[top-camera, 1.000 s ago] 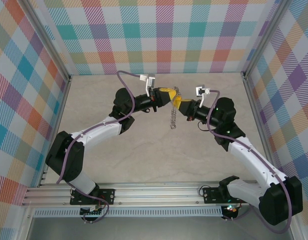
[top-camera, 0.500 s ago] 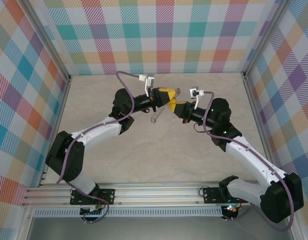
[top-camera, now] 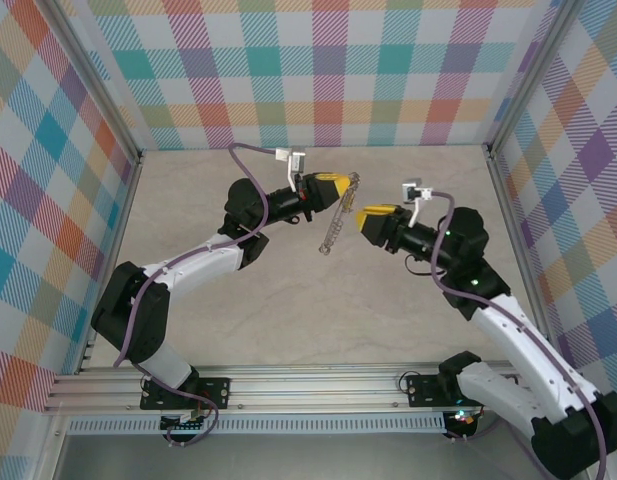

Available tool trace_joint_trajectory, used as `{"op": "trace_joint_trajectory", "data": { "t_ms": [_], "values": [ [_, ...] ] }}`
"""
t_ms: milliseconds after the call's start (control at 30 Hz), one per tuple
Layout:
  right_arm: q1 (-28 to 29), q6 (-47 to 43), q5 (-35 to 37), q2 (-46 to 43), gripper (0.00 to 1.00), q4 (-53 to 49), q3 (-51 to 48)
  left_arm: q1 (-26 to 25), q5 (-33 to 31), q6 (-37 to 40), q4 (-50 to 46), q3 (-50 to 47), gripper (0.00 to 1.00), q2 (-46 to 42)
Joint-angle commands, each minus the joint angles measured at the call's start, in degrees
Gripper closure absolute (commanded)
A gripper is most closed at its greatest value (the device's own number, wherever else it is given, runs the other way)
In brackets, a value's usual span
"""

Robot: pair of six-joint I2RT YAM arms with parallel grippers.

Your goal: Put the keys on the keyring

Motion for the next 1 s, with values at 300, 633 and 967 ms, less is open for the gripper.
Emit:
{"op": "trace_joint_trajectory", "data": {
  "t_ms": [300,633,967],
  "values": [
    [-1.97,8.11,-0.41,7.73,0.56,9.63,7.15,0.64,-4.73,-8.42,5.96,-1.73,1.0,1.02],
    [-3.68,14.35,-1.04,14.43,0.58,18.67,7.26,0.64,-6.77,-10.48,4.57,-2.45,1.0,0.63],
    [-3.91,17.35,-5.09,17.58,0.61,23.16,7.07,0.68,-7.08,-11.24,4.66,-2.25,1.0,0.63]
  ]
}}
